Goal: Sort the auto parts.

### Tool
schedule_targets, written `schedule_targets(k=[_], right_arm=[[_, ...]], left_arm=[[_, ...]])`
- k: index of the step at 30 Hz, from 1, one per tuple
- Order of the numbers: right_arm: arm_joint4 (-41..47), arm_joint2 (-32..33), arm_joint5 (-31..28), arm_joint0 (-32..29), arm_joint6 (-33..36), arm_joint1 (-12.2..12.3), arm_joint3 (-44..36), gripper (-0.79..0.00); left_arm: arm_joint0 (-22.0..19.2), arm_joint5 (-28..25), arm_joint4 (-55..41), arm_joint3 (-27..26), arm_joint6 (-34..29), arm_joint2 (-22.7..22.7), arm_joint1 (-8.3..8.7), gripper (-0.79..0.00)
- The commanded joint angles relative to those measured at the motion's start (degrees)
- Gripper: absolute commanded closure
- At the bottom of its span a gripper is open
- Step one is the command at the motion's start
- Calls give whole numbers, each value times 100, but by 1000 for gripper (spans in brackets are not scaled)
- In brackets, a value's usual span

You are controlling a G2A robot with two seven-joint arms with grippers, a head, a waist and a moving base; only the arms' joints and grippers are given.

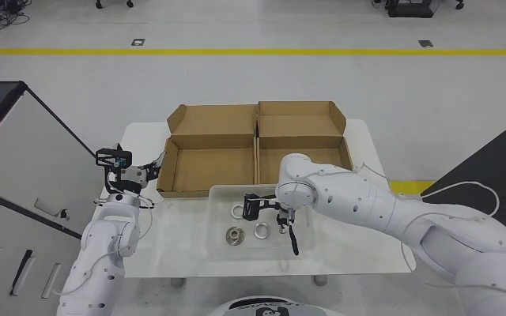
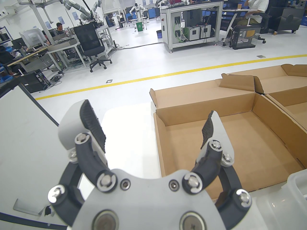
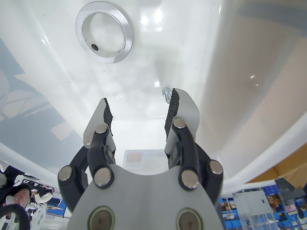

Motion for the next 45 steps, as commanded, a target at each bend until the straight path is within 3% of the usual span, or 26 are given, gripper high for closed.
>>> schedule_targets(k=[1,18,22,45], right_arm=[[-24,27,43,-29,-58,-7,43,-499],[-322,258,209,-210,-311,-12,140,-413],[-371,326,207,-254,-332,5,101,-431],[-691,527,264,-476,-236,-12,108,-348]], left_arm=[[0,0,0,0,0,0,0,-785],[0,0,0,0,0,0,0,-785],[0,0,0,0,0,0,0,-785],[0,0,0,0,0,0,0,-785]])
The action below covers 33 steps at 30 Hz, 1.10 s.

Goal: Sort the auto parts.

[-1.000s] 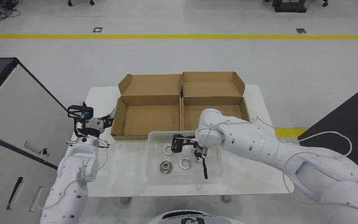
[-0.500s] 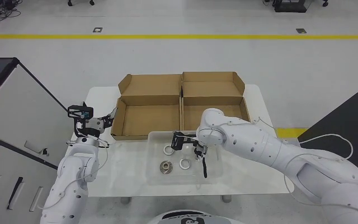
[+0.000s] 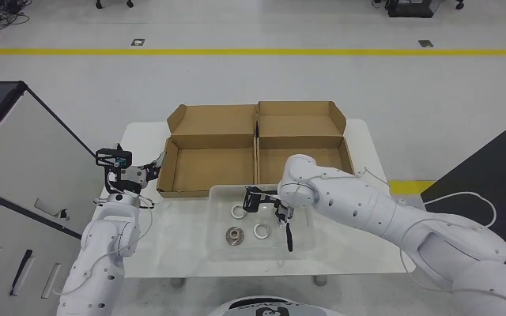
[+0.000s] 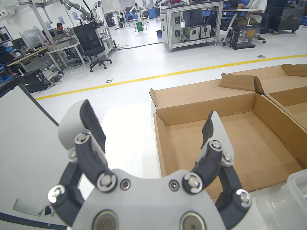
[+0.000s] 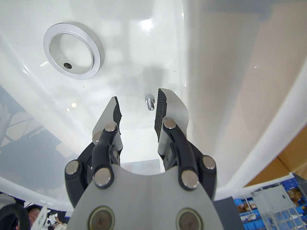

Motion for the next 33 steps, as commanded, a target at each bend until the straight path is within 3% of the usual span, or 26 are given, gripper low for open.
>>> schedule_targets(k=[1,14,26,33], right_arm=[[-22,9,-4,-16,7,-8,13,-348],[-124,81,-16,-109,61,-61,98,-342],[-214,192,24,-174,113,-86,146,-268],[-307,228,54,-214,197,-99,143,-179]], left_arm=[[0,0,0,0,0,0,0,-785],[0,0,0,0,0,0,0,-785],[0,0,0,0,0,0,0,-785],[0,0,0,0,0,0,0,-785]])
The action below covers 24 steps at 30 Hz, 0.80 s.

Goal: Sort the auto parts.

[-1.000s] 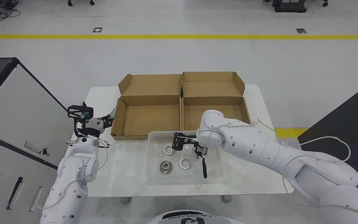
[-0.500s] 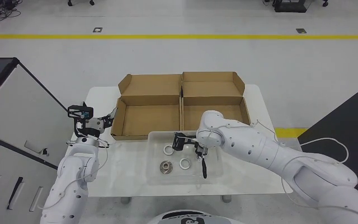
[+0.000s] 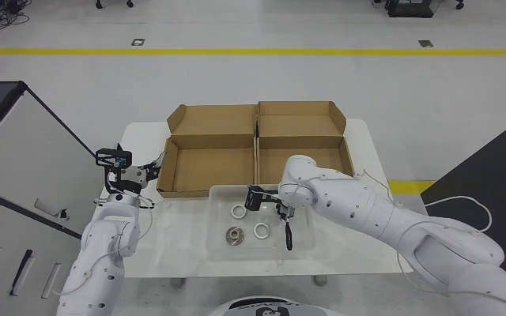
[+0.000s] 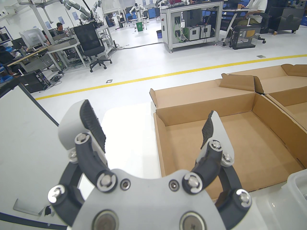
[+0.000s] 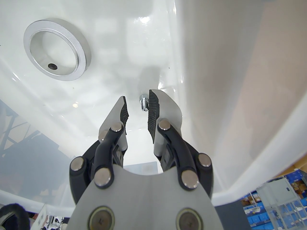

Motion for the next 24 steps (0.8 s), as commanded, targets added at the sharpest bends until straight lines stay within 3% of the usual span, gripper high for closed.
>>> schedule_targets(k=[1,3,4,5,15,24], right_arm=[[-18,8,5,-13,9,-7,-1,-151],[-47,16,7,-21,23,-15,2,-80],[-54,20,8,-26,29,-18,5,-9],[-66,23,9,-29,41,-23,9,0],[-16,145,51,-38,199,-42,-106,0],[626,659,73,-114,516,207,-864,0]], left_arm=[[0,0,0,0,0,0,0,-785],[0,0,0,0,0,0,0,-785],[0,0,0,0,0,0,0,-785],[0,0,0,0,0,0,0,-785],[0,0,0,0,0,0,0,-785],[0,0,0,0,0,0,0,-785]])
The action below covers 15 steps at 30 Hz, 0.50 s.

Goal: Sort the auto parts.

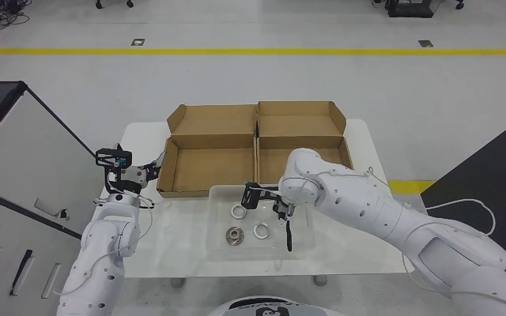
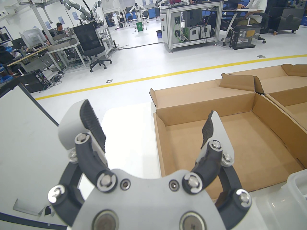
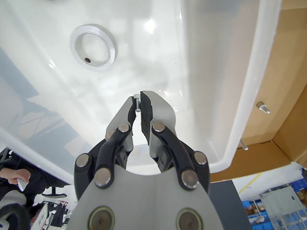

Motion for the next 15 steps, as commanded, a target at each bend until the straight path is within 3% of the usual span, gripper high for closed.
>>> schedule_targets(k=[1,15], right_arm=[[142,66,14,-11,-6,71,-144,0],[225,117,63,-45,-178,130,-207,0]], left_arm=[[0,0,0,0,0,0,0,-785],[0,0,0,0,0,0,0,-785]])
